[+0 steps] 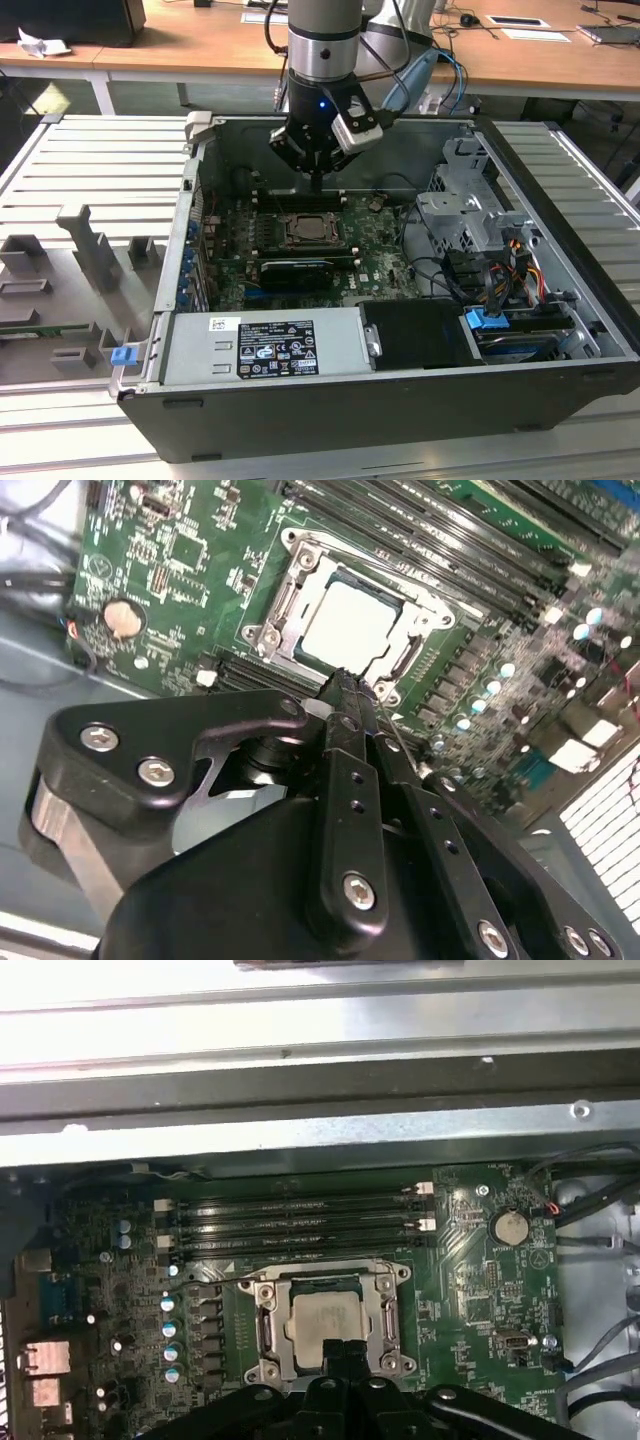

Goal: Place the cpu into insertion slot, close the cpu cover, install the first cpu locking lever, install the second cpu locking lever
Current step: 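Install the first cpu locking lever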

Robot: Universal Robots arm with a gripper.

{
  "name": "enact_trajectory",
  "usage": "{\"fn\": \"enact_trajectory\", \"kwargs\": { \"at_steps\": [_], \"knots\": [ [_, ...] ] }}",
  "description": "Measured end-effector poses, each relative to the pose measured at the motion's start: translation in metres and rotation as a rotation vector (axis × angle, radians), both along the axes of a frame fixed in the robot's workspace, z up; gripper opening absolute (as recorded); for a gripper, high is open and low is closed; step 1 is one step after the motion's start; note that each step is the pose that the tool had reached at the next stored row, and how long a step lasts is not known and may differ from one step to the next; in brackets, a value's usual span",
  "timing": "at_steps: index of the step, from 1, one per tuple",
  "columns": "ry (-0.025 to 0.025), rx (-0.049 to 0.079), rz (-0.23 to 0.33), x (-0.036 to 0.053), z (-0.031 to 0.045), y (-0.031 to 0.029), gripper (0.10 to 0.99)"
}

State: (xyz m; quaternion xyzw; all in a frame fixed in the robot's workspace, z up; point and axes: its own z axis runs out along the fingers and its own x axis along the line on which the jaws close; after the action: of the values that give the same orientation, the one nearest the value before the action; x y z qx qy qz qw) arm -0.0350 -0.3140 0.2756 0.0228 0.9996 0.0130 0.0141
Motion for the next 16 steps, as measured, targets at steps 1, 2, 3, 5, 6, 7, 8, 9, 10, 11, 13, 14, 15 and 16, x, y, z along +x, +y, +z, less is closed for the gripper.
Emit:
{"fn": "enact_trajectory", "kwargs": {
  "at_steps": [1,2,3,5,6,7,8,9,10,11,13,14,15,16],
  "knots": [
    [0.0000,0.000,0.015,0.0000,0.0000,0.0000,0.106],
    [0.0000,0.000,0.031,0.0000,0.0000,0.0000,0.106],
    [0.0000,0.000,0.057,0.0000,0.0000,0.0000,0.106],
    [0.0000,0.000,0.091,0.0000,0.0000,0.0000,0.106],
    [0.0000,0.000,0.114,0.0000,0.0000,0.0000,0.106],
    [0.0000,0.000,0.125,0.0000,0.0000,0.0000,0.106],
    [-0.0001,0.000,0.130,-0.0002,-0.0001,0.0000,0.106],
    [-0.0001,0.000,0.131,-0.0008,-0.0001,-0.0001,0.106],
    [-0.0001,0.000,0.131,-0.0020,-0.0001,-0.0001,0.106],
    [0.0000,0.000,0.131,-0.0034,-0.0003,-0.0001,0.106],
    [0.0000,0.000,0.117,-0.0047,-0.0013,0.0001,0.106],
    [0.0000,0.000,0.087,-0.0055,-0.0025,0.0000,0.106],
    [0.0001,0.000,0.085,-0.0064,-0.0029,0.0000,0.106],
    [0.0000,0.000,0.085,-0.0070,-0.0032,0.0000,0.106]
  ]
}}
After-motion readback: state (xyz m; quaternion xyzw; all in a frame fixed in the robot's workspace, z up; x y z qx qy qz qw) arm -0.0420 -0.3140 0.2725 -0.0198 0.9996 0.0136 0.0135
